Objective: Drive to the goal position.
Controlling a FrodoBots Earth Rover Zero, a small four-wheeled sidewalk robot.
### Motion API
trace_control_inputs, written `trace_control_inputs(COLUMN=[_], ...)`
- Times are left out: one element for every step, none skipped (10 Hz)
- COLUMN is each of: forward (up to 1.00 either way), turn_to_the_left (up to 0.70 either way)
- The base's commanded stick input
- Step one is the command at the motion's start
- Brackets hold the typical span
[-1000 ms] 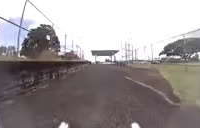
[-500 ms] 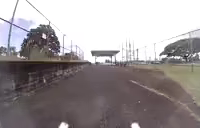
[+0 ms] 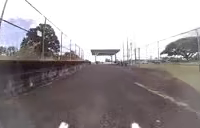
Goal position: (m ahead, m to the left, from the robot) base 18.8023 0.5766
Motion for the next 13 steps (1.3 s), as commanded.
trace_control_inputs(forward=[1.0, 1.0, 1.0, 1.0, 1.0, 1.0, 1.0, 1.0, 1.0, 1.0, 1.0, 1.0, 1.0], turn_to_the_left=[0.0, 0.0, 0.0, 0.0, 0.0, 0.0, 0.0, 0.0, 0.0, 0.0, 0.0, 0.0, 0.0])
